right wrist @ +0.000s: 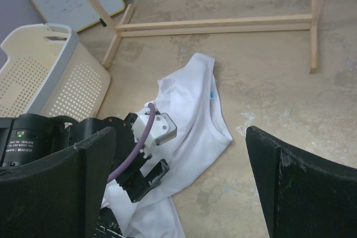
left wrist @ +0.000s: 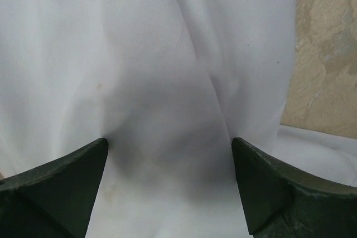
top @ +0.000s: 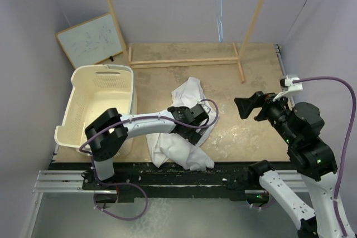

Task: Remove the t-shirt from the hanger

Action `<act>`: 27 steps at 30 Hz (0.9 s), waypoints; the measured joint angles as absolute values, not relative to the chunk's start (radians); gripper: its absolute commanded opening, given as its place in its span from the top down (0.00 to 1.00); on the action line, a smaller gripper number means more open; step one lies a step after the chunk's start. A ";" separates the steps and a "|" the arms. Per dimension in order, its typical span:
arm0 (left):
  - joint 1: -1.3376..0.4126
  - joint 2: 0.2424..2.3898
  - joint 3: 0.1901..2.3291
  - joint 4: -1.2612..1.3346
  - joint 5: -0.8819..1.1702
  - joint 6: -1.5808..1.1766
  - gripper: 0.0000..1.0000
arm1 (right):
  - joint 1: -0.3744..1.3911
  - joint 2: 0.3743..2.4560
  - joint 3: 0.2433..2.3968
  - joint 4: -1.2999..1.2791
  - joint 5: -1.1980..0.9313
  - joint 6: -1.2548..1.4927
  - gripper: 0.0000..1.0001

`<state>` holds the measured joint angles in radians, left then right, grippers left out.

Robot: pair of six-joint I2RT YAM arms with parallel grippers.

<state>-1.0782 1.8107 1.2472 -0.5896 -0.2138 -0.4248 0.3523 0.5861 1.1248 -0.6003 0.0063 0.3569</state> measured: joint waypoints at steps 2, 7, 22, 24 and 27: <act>-1.078 1.825 1.247 -0.580 -0.214 -0.424 0.11 | 0.352 0.587 1.119 -0.601 0.005 0.357 0.00; -1.078 1.882 1.247 -0.570 -0.237 -0.432 0.91 | 0.352 0.587 1.119 -0.601 0.004 0.357 0.00; -0.870 1.590 1.282 -0.743 -0.356 -0.452 1.00 | 0.352 0.595 1.119 -0.601 0.001 0.356 0.00; -0.799 1.475 1.346 -0.758 -0.373 -0.426 1.00 | 0.352 0.600 1.119 -0.601 0.001 0.356 0.00; -0.725 1.357 1.483 -0.786 -0.434 -0.392 1.00 | 0.352 0.610 1.119 -0.600 0.001 0.356 0.00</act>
<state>-0.7246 1.3567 1.4826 -0.7856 -0.4343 -0.3916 0.3523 0.6102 1.1194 -0.6003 0.0013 0.3565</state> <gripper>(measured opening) 0.042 0.998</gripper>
